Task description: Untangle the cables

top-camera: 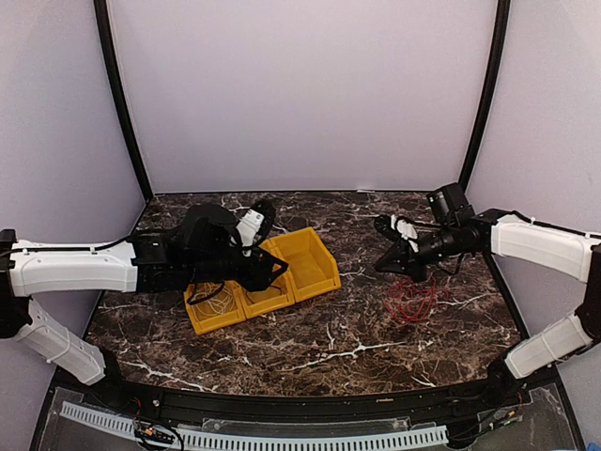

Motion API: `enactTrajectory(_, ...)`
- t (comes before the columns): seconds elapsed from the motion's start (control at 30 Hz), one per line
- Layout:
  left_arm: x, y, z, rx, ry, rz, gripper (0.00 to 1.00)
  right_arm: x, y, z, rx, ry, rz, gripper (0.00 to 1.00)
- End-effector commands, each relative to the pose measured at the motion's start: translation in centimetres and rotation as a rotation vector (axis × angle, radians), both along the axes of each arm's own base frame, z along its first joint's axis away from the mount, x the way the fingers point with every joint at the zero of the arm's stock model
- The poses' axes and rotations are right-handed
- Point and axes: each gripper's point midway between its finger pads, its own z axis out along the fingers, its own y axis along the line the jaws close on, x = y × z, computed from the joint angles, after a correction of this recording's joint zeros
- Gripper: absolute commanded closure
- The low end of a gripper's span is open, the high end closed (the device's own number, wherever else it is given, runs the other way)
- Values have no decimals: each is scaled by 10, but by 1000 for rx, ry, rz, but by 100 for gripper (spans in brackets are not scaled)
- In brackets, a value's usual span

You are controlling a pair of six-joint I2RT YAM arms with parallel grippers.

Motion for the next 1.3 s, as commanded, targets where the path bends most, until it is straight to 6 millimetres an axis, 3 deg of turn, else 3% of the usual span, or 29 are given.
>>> enactTrajectory(0.0,-10,-57,15,-159,-54,-171,45,-27,9,42,135,-7,121,100)
enactTrajectory(0.03,-14,-67,13,-177,-43,-208,45,-30,10,49,150,-9,132,100)
enactTrajectory(0.13,-15,-93,-16,-148,13,-255,44,-39,10,73,197,-34,158,100)
enactTrajectory(0.3,-17,-113,-45,-132,40,-295,44,-54,10,101,263,-45,191,100)
enactTrajectory(0.57,-22,-134,-69,-176,15,-390,43,-62,10,111,293,-29,224,99)
enactTrajectory(0.93,-1,-167,-107,-115,-65,-433,46,-63,6,110,296,-34,216,98)
enactTrajectory(1.07,8,-177,-109,-100,-93,-438,53,-60,3,108,292,-38,199,98)
enactTrajectory(1.13,10,-180,-109,-104,-99,-439,64,-58,2,106,289,-43,191,98)
enactTrajectory(1.17,11,-180,-109,-102,-103,-432,75,-57,1,105,286,-45,184,98)
enactTrajectory(1.27,17,-174,-104,-81,-111,-388,93,-50,-2,98,266,-60,151,98)
